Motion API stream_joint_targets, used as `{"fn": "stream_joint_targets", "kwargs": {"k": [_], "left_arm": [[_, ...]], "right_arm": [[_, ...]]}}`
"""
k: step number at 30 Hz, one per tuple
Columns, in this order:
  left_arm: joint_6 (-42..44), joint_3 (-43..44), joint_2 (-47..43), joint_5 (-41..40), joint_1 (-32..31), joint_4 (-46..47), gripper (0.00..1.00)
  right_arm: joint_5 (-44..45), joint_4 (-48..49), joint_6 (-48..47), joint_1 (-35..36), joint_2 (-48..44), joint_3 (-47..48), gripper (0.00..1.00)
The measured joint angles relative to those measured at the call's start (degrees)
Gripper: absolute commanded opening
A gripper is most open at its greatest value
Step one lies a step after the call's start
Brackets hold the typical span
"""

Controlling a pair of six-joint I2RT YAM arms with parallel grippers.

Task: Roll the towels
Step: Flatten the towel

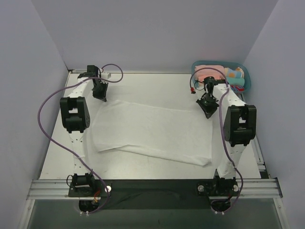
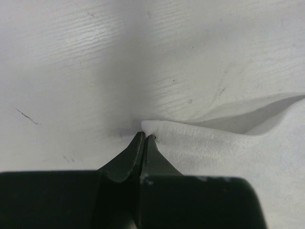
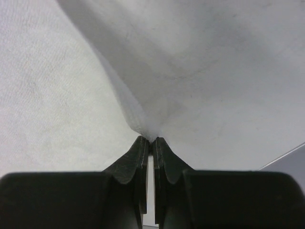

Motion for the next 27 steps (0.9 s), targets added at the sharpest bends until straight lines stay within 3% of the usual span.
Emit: {"fn": "stream_joint_targets", "kwargs": {"k": [6, 17, 27], "left_arm": [[-2.1, -0.1, -4.3, 2.3, 1.7, -0.1, 0.00], [-5.9, -0.2, -22.5, 9.1, 7.3, 0.5, 0.00], [-6.6, -24.1, -52.0, 14.5, 13.4, 3.2, 0.00]], "right_arm": [[-0.9, -0.3, 0.0, -1.8, -3.6, 4.7, 0.00], [-4.9, -0.5, 0.0, -3.8, -13.7, 12.5, 0.00], [-9.5, -1.2, 0.7, -5.9, -32.7, 5.5, 0.00]]}}
